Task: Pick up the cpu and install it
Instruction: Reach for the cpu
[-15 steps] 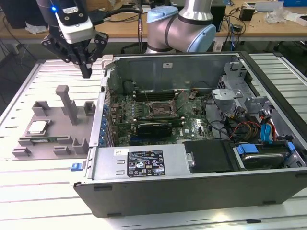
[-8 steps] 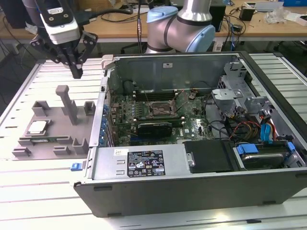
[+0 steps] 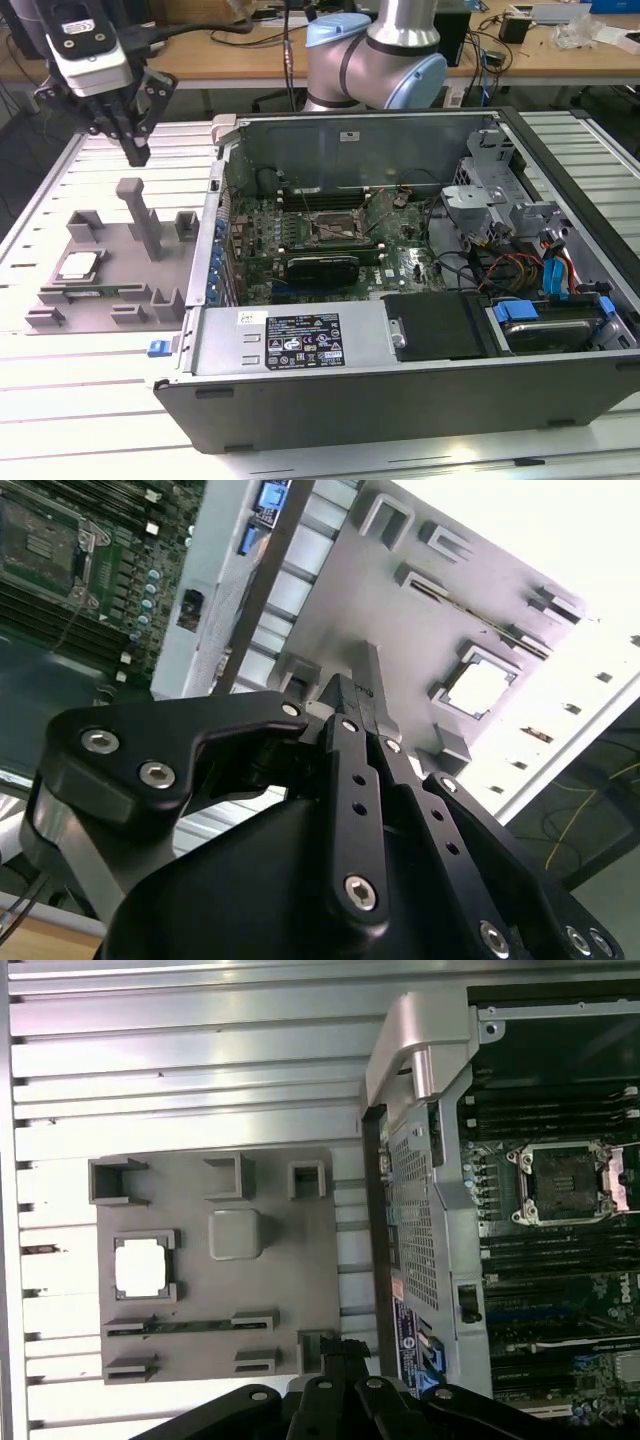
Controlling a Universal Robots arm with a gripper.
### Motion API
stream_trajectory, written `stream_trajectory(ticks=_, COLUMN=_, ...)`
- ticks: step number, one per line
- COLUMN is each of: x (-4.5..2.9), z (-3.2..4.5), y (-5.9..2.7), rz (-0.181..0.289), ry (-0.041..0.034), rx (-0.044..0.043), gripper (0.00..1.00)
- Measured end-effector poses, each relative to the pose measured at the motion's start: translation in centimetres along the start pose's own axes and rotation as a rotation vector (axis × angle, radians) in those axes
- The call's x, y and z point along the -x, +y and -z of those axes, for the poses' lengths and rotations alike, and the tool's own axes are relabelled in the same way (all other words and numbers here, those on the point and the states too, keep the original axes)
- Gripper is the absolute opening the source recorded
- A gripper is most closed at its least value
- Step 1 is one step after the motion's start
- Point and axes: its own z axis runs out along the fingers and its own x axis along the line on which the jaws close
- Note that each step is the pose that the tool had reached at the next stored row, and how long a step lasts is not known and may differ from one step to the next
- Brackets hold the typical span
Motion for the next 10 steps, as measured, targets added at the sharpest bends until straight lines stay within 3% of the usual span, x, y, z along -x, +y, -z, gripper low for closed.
stream_trajectory(ticks=10, x=-2.31, z=-1.18, y=0.16, rz=0.0, ry=-0.0001, rx=0.0, gripper=0.11)
